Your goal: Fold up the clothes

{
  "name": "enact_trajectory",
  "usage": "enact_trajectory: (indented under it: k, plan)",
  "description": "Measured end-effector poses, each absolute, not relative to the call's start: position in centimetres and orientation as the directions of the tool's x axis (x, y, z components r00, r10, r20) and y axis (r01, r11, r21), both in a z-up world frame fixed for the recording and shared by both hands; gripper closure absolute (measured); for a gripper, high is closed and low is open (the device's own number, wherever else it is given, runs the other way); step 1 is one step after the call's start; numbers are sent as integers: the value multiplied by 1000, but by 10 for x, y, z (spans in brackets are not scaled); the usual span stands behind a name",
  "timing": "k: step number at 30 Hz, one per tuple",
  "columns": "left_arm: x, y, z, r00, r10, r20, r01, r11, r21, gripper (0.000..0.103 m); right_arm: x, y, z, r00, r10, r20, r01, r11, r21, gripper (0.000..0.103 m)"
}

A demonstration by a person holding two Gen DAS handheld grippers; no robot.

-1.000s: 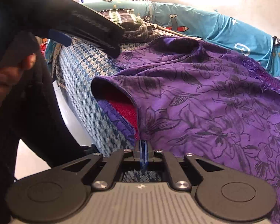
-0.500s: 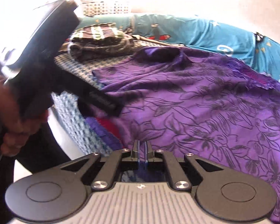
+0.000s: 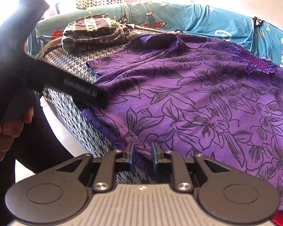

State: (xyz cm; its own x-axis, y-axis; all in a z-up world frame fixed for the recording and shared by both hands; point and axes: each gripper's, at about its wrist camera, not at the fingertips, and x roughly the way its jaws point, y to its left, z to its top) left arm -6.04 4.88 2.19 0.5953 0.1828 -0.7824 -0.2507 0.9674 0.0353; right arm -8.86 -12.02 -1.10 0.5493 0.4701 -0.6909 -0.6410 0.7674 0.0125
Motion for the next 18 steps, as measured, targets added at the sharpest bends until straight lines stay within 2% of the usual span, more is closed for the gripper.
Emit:
enact_trajectory:
  k: [5,12,18]
  plan:
    - [-35,53,16,605,219,-766,-265,962,66,0,-91,-119,-11,551,473,-688,-646,763,8,81]
    - [-36,74,2,538,302,-787,-386,918,88,0,-90,-122,-10,542,483,-687,-640,767,34,79]
    - [-40,73,9,538,363,-761,-421,898,130,0,-87,-132,-3,558,473,-682,-595,801,69,79]
